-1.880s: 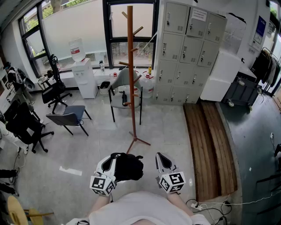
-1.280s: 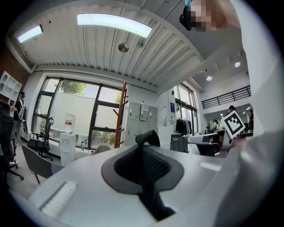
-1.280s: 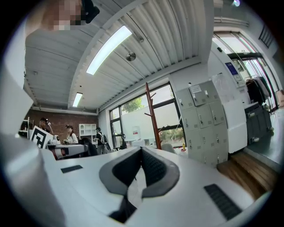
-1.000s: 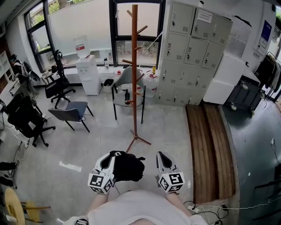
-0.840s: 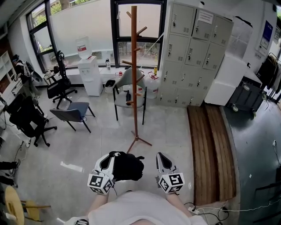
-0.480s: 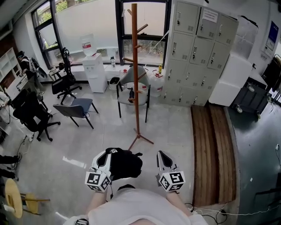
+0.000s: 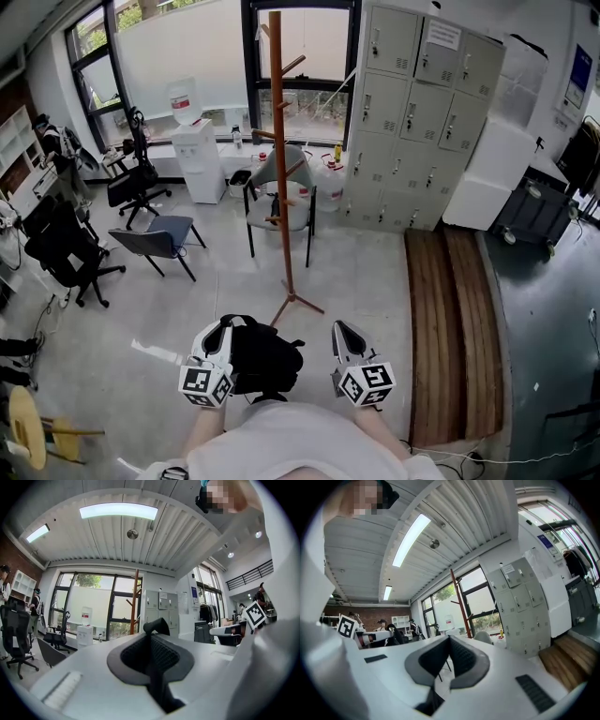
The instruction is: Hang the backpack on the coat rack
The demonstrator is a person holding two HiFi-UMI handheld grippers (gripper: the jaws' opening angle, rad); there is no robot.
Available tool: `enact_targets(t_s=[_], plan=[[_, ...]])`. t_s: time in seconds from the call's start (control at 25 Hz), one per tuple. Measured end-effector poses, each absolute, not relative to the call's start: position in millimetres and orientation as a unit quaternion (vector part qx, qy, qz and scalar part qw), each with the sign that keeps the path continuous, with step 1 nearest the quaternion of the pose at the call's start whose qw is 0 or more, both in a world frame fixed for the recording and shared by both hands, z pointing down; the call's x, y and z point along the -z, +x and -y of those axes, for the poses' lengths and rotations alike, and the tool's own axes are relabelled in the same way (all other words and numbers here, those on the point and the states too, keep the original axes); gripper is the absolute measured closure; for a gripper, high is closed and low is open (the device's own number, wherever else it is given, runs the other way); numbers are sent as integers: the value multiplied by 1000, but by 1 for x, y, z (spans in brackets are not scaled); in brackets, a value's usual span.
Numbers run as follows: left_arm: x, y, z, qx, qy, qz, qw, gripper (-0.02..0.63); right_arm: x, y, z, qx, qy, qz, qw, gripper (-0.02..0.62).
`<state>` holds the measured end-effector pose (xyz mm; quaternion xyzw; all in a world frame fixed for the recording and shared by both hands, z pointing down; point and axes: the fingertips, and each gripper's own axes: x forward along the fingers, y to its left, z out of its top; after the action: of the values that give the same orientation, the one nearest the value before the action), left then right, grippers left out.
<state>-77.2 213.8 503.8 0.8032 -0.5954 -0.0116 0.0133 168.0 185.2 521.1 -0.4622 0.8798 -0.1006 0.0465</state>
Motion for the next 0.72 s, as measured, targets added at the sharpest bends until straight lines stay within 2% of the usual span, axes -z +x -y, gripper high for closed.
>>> enact_targets(t_s=[0.28,0.72], plan=[[-518,-85,-160,12,814,581,18,584,-533,152,-135,103,-465,-879,23,588],[-528,-126,-11,-5,851,524,14,586,-537,92,6,104,-493,-864,6,588]])
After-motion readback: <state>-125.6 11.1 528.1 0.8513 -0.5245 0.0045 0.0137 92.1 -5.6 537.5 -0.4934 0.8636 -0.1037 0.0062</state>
